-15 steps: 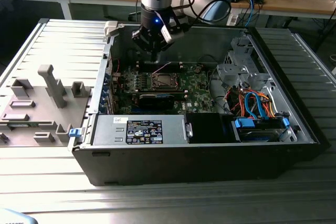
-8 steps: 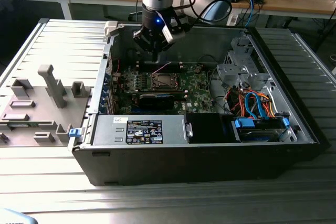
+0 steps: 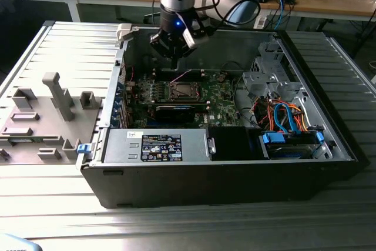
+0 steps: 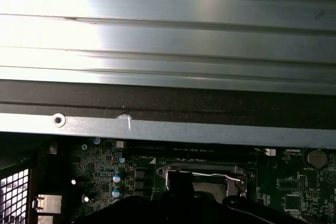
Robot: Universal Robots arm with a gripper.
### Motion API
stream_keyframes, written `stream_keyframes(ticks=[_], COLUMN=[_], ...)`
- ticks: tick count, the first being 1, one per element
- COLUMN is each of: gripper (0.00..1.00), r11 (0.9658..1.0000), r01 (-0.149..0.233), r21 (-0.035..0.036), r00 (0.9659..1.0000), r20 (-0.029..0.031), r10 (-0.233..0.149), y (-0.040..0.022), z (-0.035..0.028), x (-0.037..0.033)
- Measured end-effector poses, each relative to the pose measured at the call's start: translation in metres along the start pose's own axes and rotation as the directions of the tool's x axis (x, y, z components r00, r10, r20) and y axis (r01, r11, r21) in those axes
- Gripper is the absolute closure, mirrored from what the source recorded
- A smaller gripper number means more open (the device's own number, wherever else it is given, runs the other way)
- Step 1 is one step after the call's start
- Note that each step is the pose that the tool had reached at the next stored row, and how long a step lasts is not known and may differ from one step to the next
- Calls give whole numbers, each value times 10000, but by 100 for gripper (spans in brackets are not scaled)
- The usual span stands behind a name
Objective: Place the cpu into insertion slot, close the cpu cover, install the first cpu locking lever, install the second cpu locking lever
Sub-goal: 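Install the first cpu locking lever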
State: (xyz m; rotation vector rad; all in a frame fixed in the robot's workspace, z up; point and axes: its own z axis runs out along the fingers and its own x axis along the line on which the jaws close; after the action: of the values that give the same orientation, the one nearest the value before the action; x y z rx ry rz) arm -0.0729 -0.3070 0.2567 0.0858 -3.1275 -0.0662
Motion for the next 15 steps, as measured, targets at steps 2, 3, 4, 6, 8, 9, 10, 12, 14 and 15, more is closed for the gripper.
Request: stream_keyframes(ticks=[2, 3, 4, 6, 8, 9, 10, 12, 14, 15], gripper=[89, 89, 89, 89, 89, 89, 89, 89, 89, 89], r11=[10000, 10000, 10000, 10000, 10000, 10000, 10000, 10000, 10000, 10000], r01=[0, 0, 0, 1, 0, -1, -1, 0, -1, 0], r21=[0, 0, 1, 0, -1, -1, -1, 0, 1, 1], r00=[10000, 10000, 10000, 10000, 10000, 10000, 10000, 10000, 10000, 10000], r20=[0, 0, 0, 0, 1, 1, 1, -1, -1, 0], r10=[0, 0, 0, -1, 0, 1, 1, 0, 1, 0], y=[-1, -1, -1, -2, -4, -4, -5, -5, -6, -7], z=[0, 1, 1, 1, 3, 5, 7, 12, 18, 20], x=[-11, -17, -25, -39, -60, -70, -77, -91, -101, -104])
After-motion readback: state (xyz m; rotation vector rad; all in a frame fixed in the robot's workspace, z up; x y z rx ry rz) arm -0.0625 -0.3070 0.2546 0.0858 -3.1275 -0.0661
